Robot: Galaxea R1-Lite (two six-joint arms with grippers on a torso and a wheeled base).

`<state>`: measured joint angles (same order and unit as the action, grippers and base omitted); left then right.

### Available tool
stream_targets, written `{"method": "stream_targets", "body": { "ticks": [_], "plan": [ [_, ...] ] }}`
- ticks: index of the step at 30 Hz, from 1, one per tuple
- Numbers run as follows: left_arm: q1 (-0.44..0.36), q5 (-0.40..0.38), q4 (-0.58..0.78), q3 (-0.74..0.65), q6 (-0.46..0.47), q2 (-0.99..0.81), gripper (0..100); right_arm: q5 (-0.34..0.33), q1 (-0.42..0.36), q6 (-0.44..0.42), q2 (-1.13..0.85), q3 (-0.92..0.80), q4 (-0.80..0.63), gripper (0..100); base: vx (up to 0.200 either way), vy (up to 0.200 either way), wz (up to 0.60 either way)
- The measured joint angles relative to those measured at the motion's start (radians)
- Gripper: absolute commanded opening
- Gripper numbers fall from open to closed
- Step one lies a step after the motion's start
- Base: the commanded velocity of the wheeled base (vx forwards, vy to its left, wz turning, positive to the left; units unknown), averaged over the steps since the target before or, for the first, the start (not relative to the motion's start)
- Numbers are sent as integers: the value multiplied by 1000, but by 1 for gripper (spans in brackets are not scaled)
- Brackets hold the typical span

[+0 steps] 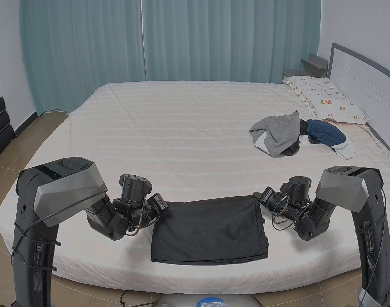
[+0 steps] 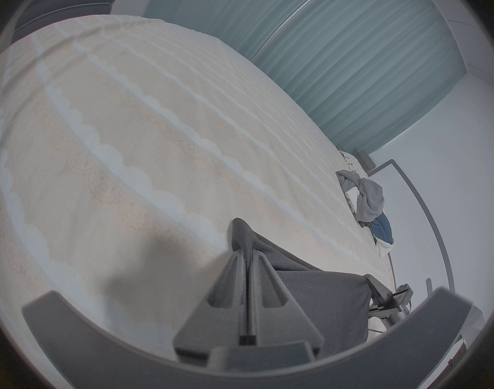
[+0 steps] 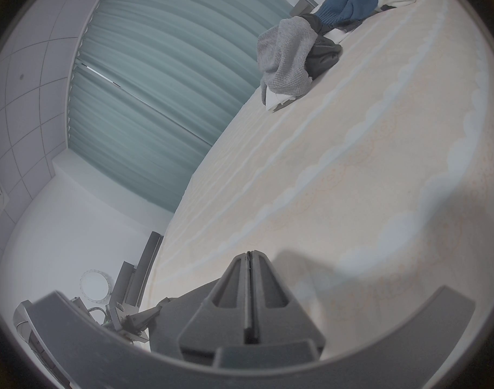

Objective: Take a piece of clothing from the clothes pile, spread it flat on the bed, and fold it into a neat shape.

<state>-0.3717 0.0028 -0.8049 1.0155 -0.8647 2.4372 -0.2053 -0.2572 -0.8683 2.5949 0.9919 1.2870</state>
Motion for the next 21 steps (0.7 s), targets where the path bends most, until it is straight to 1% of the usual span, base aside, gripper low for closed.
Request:
{"method": "stream_targets", "body": {
  "ticks": [10,11,21],
  "plan": [
    [-1,0,0,0,0,1,0,0,1,0,6,4,3,0,0,0,0],
    [-1,0,0,0,0,1,100,0,1,-1,6,5,4,100,0,0,0],
    [0,-1,-5,0,-6,2,100,-1,1,0,-1,-22,40,100,0,0,0]
  ]
}}
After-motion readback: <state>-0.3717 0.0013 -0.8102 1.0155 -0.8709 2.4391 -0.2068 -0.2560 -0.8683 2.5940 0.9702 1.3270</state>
